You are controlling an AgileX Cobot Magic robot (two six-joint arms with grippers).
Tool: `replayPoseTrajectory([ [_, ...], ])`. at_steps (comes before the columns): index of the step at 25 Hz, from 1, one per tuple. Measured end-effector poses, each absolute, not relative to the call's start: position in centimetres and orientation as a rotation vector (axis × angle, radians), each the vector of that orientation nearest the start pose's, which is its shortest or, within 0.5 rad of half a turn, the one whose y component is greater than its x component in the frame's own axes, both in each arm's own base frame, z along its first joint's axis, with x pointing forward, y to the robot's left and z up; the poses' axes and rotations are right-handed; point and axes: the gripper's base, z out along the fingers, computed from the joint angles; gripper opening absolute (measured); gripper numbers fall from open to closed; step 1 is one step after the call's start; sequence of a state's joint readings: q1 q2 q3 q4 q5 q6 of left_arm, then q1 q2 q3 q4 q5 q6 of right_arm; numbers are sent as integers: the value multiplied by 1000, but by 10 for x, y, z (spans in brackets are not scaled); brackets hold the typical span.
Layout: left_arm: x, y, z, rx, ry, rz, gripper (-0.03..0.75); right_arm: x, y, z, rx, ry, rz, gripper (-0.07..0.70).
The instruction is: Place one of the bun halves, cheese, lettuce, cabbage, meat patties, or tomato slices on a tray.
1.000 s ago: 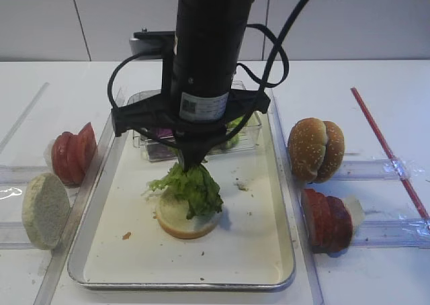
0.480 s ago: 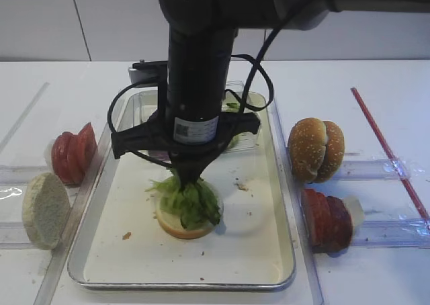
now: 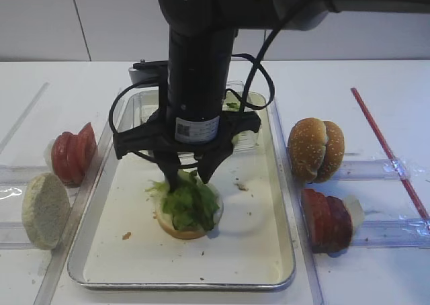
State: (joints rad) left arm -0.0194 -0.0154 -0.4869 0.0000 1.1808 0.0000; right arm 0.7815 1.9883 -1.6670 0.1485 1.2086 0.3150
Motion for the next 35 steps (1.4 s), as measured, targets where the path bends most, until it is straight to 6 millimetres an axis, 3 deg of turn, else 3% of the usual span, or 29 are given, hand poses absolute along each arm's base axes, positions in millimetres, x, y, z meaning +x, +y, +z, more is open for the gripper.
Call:
replayPoseTrajectory([
  [3,-11,0,264,21,2162,-11,293,283,297,239,-655,3025,271,532],
  [7,-11,0,264,21,2162,-11,293,282,297,239,-657,3030,267,628],
  [15,-11,0,264,21,2162,-11,293,289,303,261,-650,2957,327,642],
  [27,-11,0,264,21,2162,-11,293,287,299,279,-650,2910,339,643],
  [32,-11,0,264,21,2162,-11,293,297,277,299,-565,2878,362,642],
  [35,-11,0,264,21,2162,-11,293,308,254,314,-498,2845,359,642],
])
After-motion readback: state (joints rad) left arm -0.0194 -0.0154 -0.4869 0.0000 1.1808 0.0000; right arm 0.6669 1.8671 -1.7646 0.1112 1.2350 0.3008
